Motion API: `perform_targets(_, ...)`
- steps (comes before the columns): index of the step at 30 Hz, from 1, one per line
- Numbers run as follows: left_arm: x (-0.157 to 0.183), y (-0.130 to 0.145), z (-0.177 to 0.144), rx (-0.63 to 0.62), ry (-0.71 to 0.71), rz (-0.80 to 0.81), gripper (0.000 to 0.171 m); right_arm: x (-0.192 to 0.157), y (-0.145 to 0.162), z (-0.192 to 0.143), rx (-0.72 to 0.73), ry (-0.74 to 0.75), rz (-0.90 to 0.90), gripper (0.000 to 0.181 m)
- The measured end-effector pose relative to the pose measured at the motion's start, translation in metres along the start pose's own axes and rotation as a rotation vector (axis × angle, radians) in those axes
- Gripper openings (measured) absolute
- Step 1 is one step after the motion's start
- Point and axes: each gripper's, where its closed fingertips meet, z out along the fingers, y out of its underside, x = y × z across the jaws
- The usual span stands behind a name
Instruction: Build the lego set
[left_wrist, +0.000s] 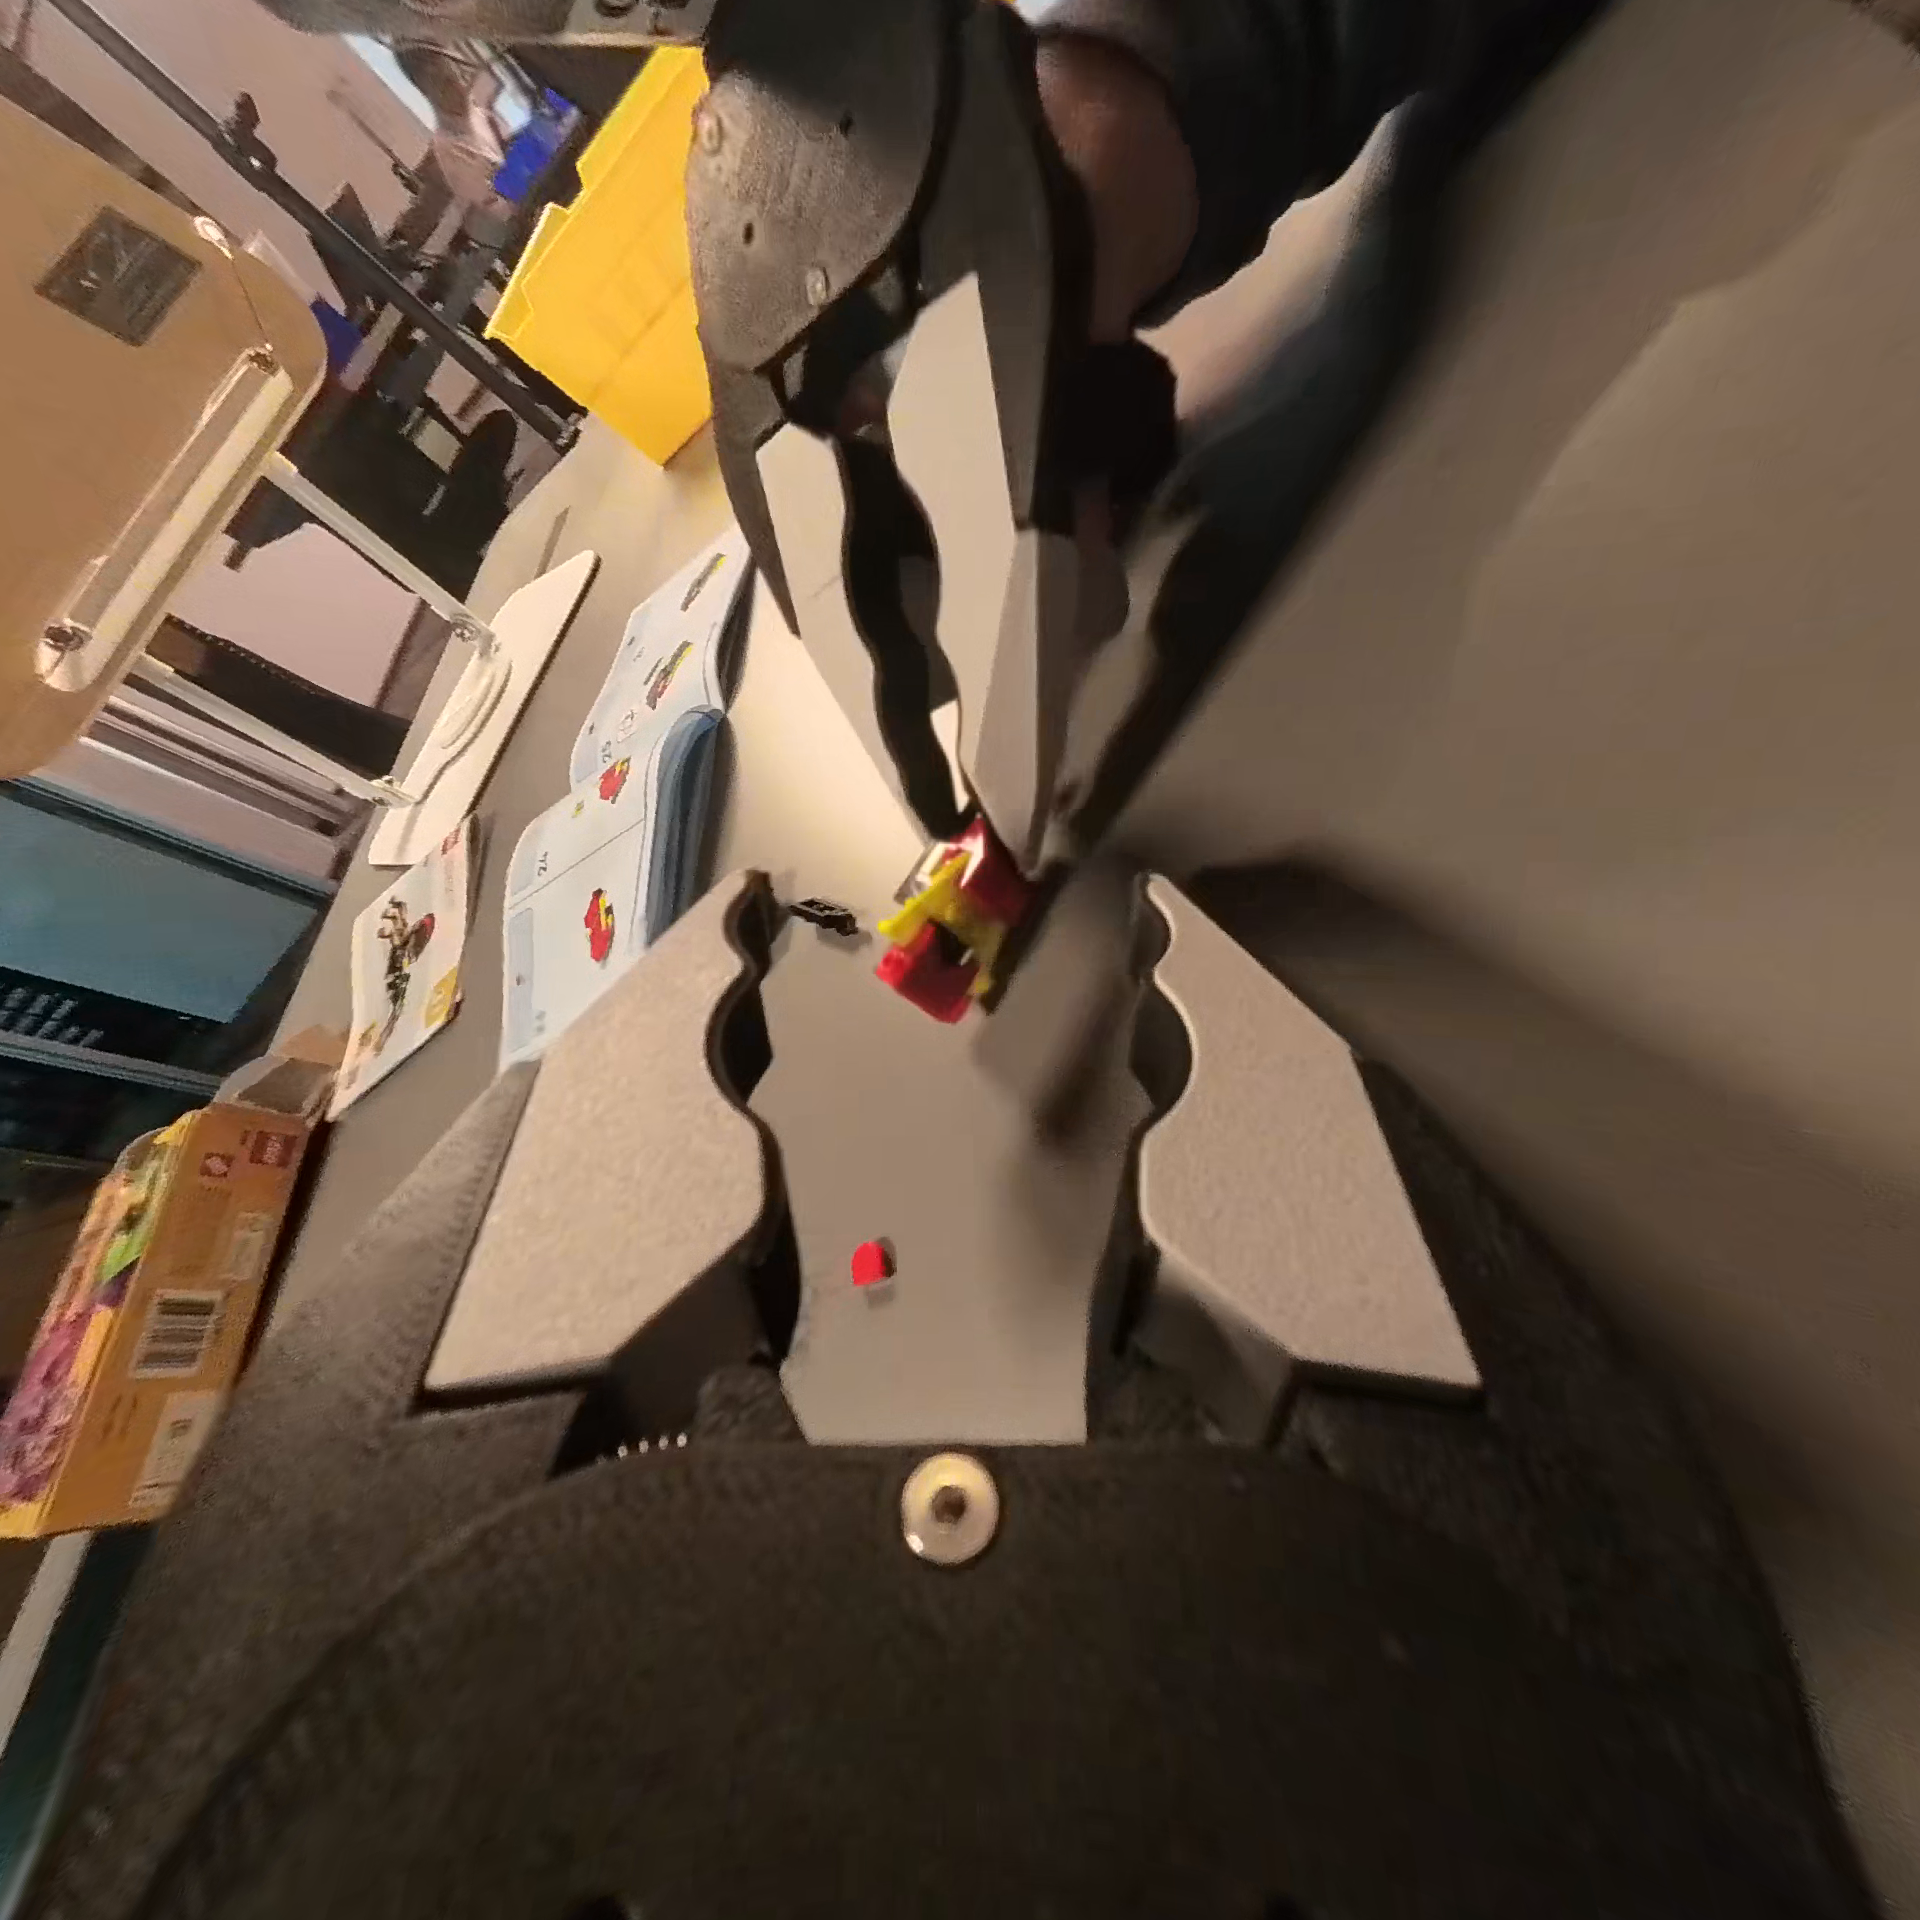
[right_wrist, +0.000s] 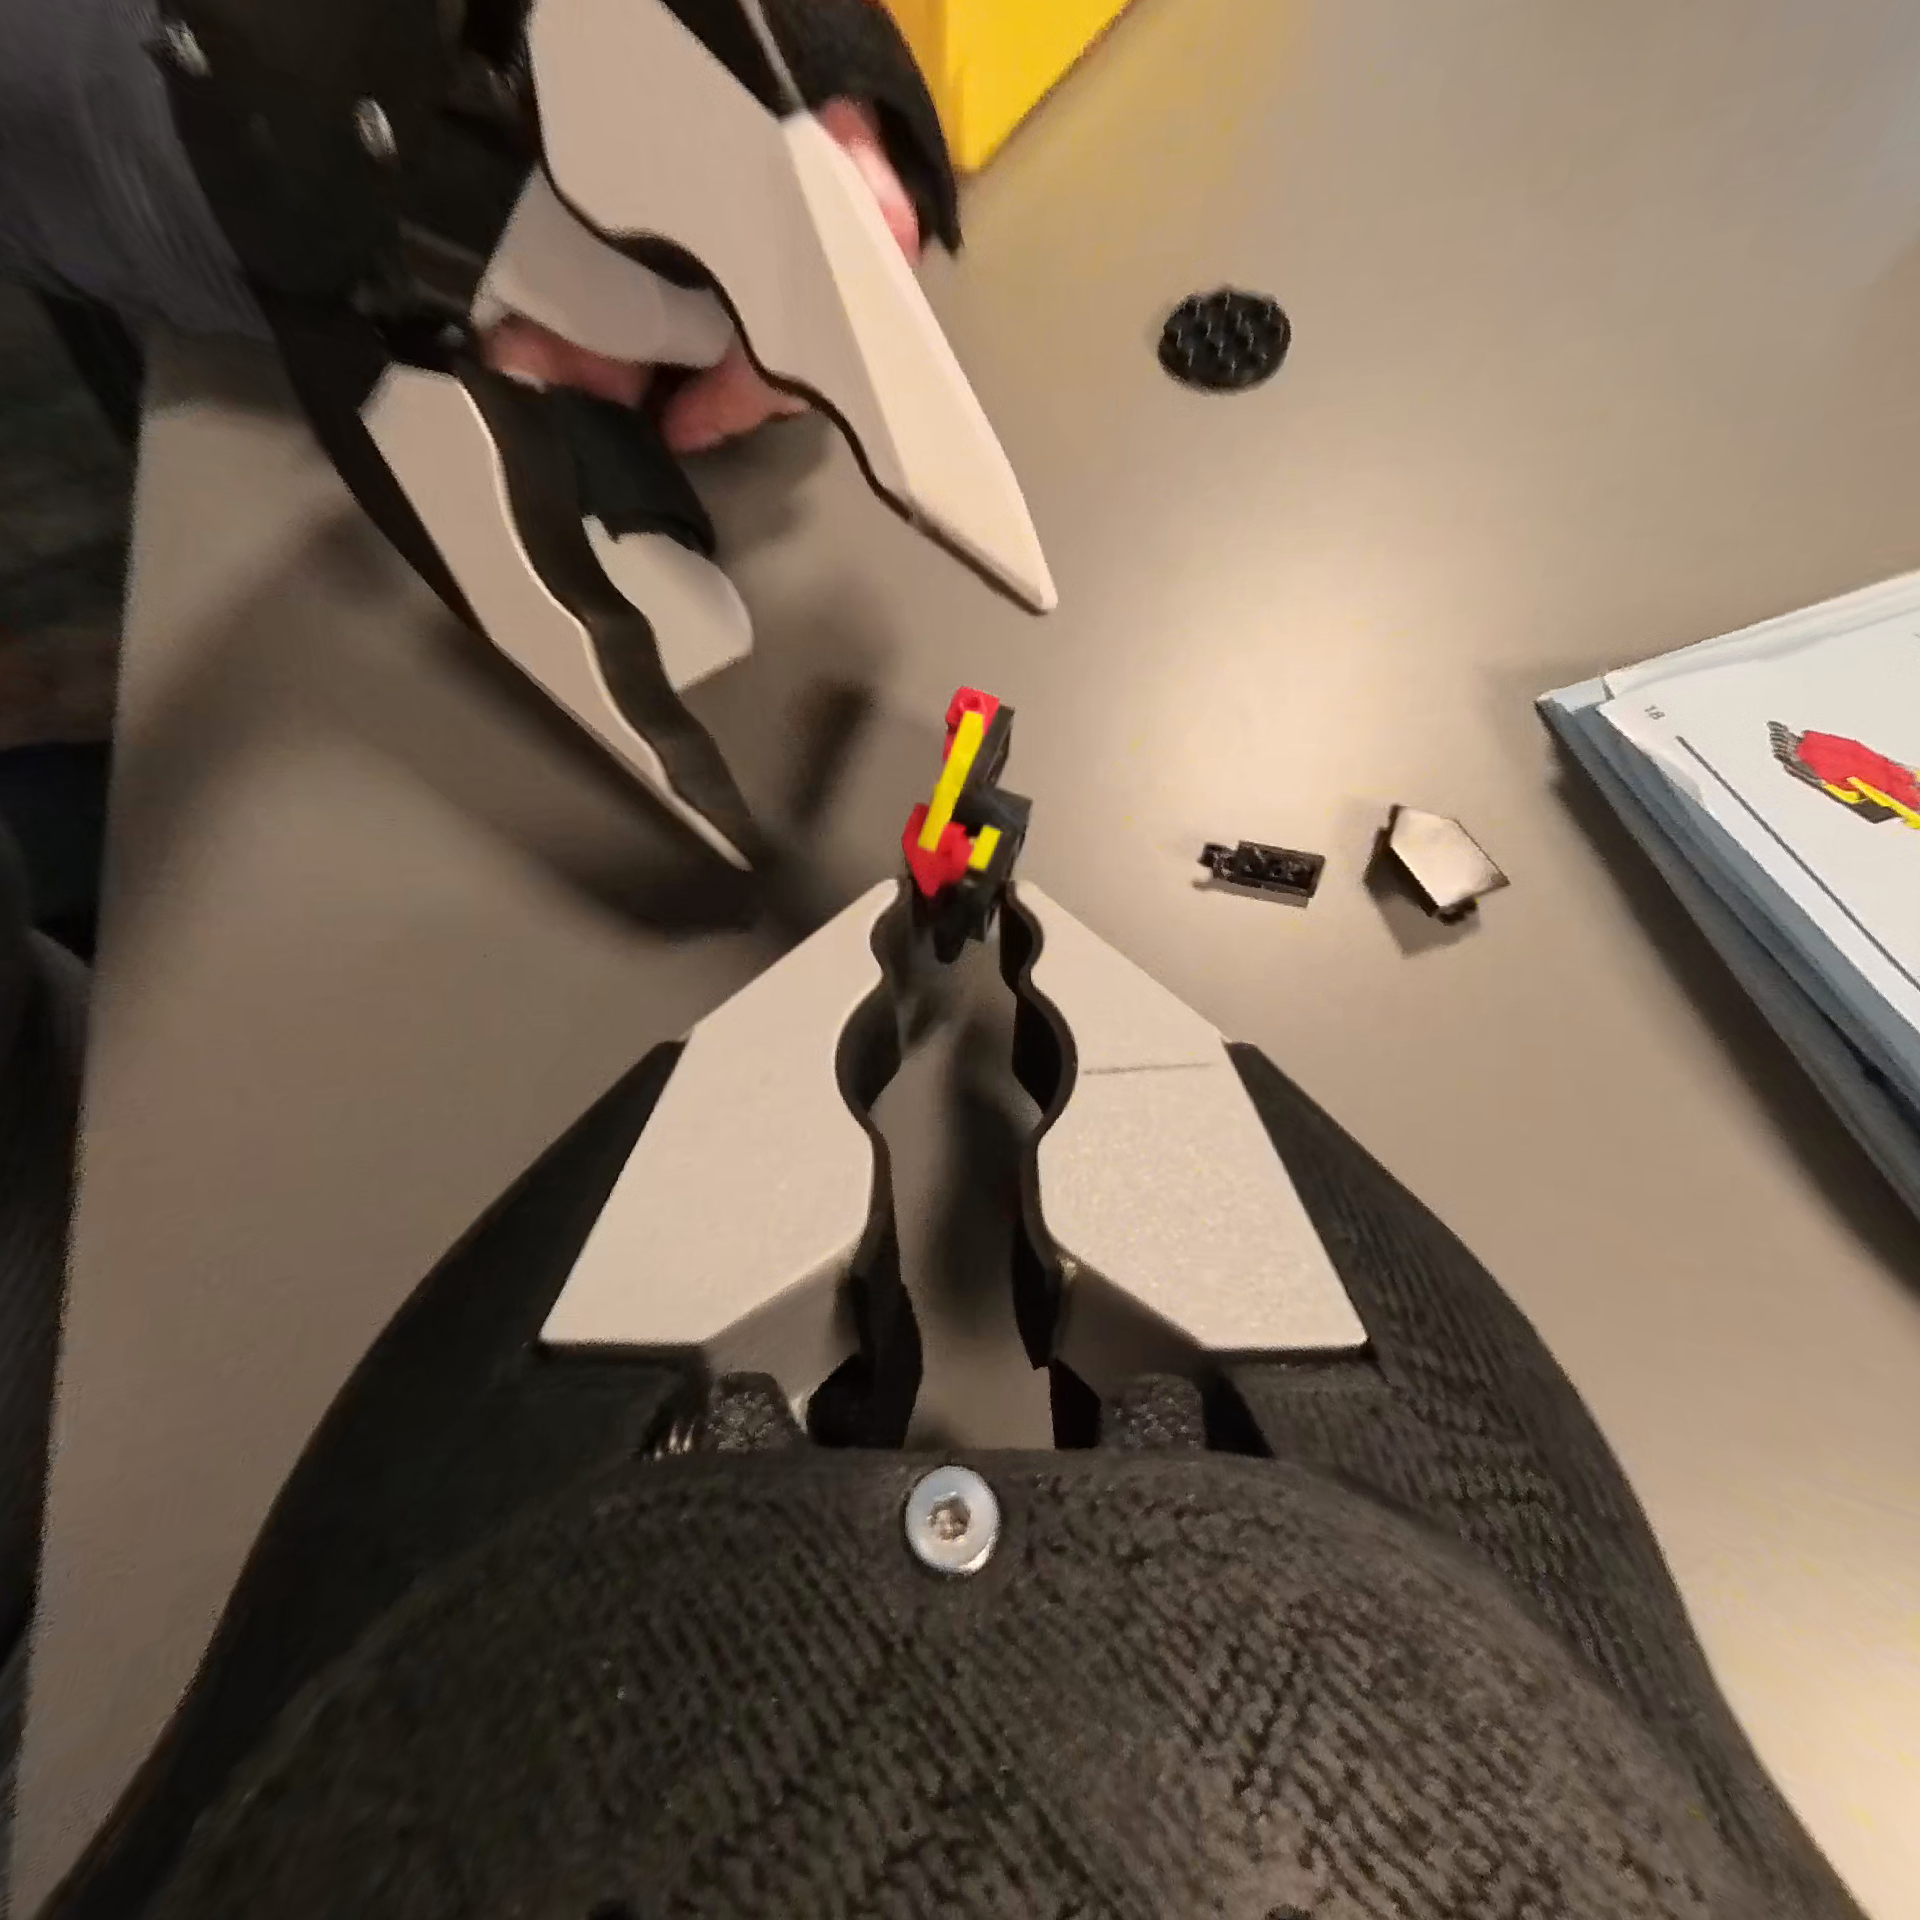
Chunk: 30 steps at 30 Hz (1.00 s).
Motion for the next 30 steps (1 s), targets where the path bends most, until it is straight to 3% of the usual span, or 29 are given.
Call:
perform_targets(4,-0.011,0.006,-0.004,-0.053,-0.135,0.173,0.067,-0.002,-0.024,-0.015,0.194,-0.134,0.235,0.012)
perform_targets(11,-0.032,-0.004,-0.022,-0.152,-0.500,0.644,0.038,-0.003,-0.044,-0.025,0.388,-0.311,0.518,0.012)
perform_targets(16,-0.044,0.006,-0.035,-0.207,-0.550,0.658,0.023,-0.007,-0.052,-0.031,0.461,-0.408,0.599,0.012)
perform_targets(19,-0.046,0.013,-0.037,-0.222,-0.543,0.630,0.022,-0.007,-0.053,-0.030,0.463,-0.392,0.570,0.013)
perform_targets(22,-0.047,0.020,-0.037,-0.226,-0.503,0.569,0.021,-0.005,-0.055,-0.033,0.471,-0.279,0.386,0.022)
perform_targets(24,-0.046,0.025,-0.036,-0.220,-0.471,0.510,0.021,-0.004,-0.054,-0.037,0.445,-0.150,0.148,0.029)
perform_targets(30,-0.018,0.033,-0.027,-0.157,-0.247,0.407,0.021,-0.017,-0.036,-0.031,0.266,0.324,-0.897,0.046)
